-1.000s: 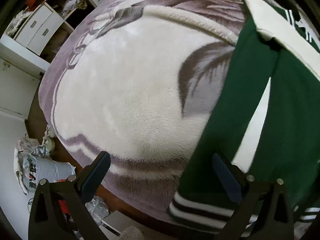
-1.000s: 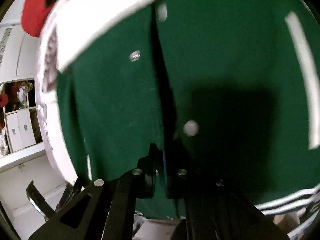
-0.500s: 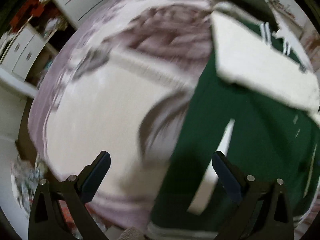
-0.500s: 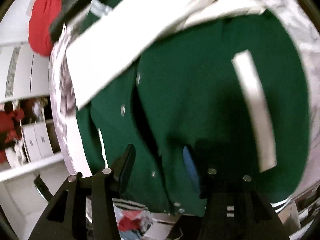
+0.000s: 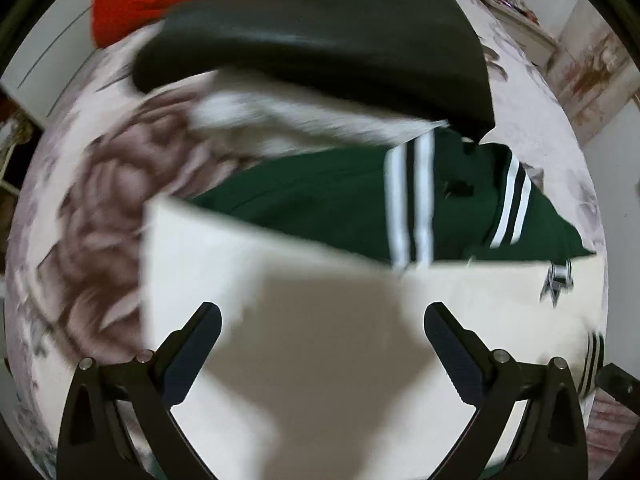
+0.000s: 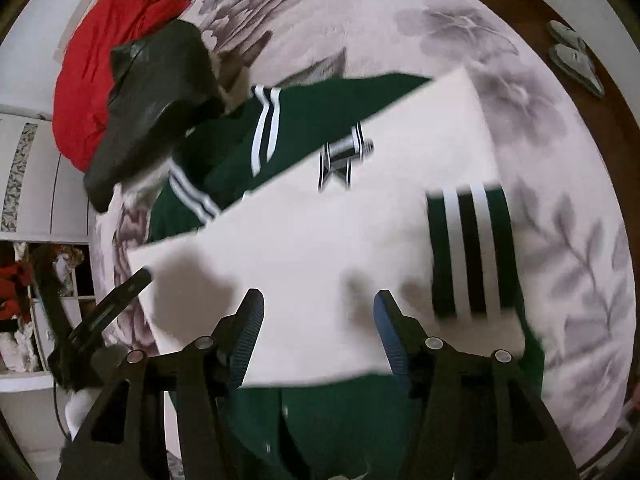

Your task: Fold large clothes

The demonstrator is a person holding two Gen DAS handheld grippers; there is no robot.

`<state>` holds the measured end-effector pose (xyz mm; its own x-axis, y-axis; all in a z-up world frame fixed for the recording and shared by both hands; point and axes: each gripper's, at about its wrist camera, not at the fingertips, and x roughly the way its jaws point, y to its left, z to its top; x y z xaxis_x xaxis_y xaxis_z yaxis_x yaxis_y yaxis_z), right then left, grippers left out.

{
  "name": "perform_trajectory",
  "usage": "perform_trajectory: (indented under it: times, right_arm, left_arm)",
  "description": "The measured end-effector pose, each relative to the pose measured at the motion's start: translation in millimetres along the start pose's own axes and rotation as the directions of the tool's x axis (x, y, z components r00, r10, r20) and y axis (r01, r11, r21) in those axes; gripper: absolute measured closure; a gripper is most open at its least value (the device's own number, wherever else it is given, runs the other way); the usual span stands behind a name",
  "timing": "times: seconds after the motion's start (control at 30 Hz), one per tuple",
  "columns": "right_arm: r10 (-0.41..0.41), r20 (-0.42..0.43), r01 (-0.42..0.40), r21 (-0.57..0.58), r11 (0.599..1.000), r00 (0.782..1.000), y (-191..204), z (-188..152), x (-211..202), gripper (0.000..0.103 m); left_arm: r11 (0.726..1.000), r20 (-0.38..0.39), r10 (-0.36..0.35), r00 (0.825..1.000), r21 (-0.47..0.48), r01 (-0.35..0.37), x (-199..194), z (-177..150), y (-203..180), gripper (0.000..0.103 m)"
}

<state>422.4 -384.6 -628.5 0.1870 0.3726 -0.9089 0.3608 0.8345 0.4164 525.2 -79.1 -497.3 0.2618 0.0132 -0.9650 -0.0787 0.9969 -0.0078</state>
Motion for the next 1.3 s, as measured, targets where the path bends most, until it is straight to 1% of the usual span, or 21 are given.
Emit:
perform_trajectory:
  times: [0.1,0.17,0.2,0.23,0.3,0.43,0.5,0.53,0.57,0.6,0.7,0.83,0.97,1.03,1.1,1.13,1.17,1.2,1.23,1.27,1.3]
  right_arm:
    - [-0.019,-0.006,0.019,-0.024,1.0,1.0,8,39,31,0.037]
    - [-0.041,-0.006,0.041,-0.044,0.998,0.999,15,69,56,0.034]
    - [-0.052,-0.005,0.051,-0.058,0.997,0.999,19,82,68,0.032]
    - [-0.061,-0.013,0.059,-0.079,0.995,0.998,25,96,81,0.032]
    - [-0.078,-0.021,0.076,-0.105,0.992,0.997,34,111,99,0.031]
    - [-0.148,-0.103,0.129,-0.172,0.977,0.984,51,131,140,0.029]
    - [-0.201,-0.132,0.168,-0.223,0.96,0.971,58,133,153,0.031]
    - [-0.231,-0.085,0.203,-0.256,0.945,0.969,63,133,153,0.058]
    - [-0.257,-0.063,0.231,-0.276,0.933,0.964,66,133,153,0.078]
    - [-0.269,-0.054,0.242,-0.292,0.925,0.962,69,134,154,0.081]
    - [-0.241,-0.035,0.226,-0.238,0.945,0.97,68,142,146,0.089]
    - [-0.216,0.032,0.218,-0.217,0.952,0.976,76,158,134,0.09]
    - [-0.219,-0.017,0.209,-0.237,0.949,0.975,71,169,150,0.09]
    - [-0.161,-0.058,0.144,-0.233,0.962,0.985,63,172,142,0.085]
    - [-0.082,-0.117,0.055,-0.216,0.975,0.99,54,170,126,0.082]
    - [-0.019,-0.144,-0.01,-0.2,0.98,0.989,45,164,108,0.072]
    - [-0.008,-0.145,-0.021,-0.196,0.98,0.989,40,159,98,0.061]
    - [-0.008,-0.134,-0.019,-0.196,0.98,0.991,31,150,79,0.044]
    - [-0.002,-0.112,-0.02,-0.196,0.98,0.994,20,137,57,0.042]
    - [-0.002,-0.096,-0.016,-0.188,0.982,0.995,9,126,40,0.042]
    - [-0.008,-0.082,-0.006,-0.175,0.985,0.997,-3,105,22,0.041]
  left_arm:
    - [0.999,0.014,0.043,0.999,0.031,-0.043,24,21,-27,0.004]
    - [0.997,0.023,0.066,0.998,0.04,-0.067,37,30,-38,0.015]
    - [0.996,0.02,0.071,0.997,0.046,-0.072,45,33,-44,0.027]
    - [0.995,0.018,0.086,0.996,0.052,-0.087,51,35,-48,0.044]
    - [0.992,0.01,0.116,0.993,0.058,-0.116,65,37,-53,0.063]
    - [0.988,0.05,0.153,0.987,0.016,-0.154,71,36,-47,0.088]
    - [0.988,0.067,0.154,0.986,-0.009,-0.154,69,36,-41,0.091]
    - [0.988,0.073,0.153,0.986,-0.015,-0.153,68,36,-40,0.092]
    - [0.988,0.078,0.154,0.985,-0.018,-0.153,67,36,-38,0.092]
    - [0.988,0.085,0.156,0.984,-0.021,-0.155,67,37,-38,0.093]
    - [0.987,0.094,0.159,0.983,-0.027,-0.157,66,48,-36,0.093]
    - [0.985,0.088,0.168,0.982,-0.058,-0.164,73,70,-28,0.093]
    - [0.982,0.058,0.184,0.981,-0.057,-0.18,84,73,-28,0.093]
    - [0.98,0.055,0.198,0.979,-0.042,-0.196,72,68,-30,0.084]
    - [0.985,0.056,0.172,0.984,-0.034,-0.17,51,57,-29,0.082]
    - [0.986,0.071,0.164,0.984,-0.031,-0.162,39,51,-29,0.078]
    - [0.986,0.091,0.166,0.982,-0.029,-0.164,25,43,-28,0.072]
    - [0.988,0.11,0.155,0.982,-0.021,-0.153,11,33,-28,0.048]
    - [0.988,0.124,0.151,0.981,-0.014,-0.151,-1,25,-28,0.013]
    - [0.987,0.147,0.163,0.976,-0.011,-0.163,-14,14,-27,0.002]
    - [0.984,0.176,0.175,0.969,-0.011,-0.176,-28,7,-25,0.0]
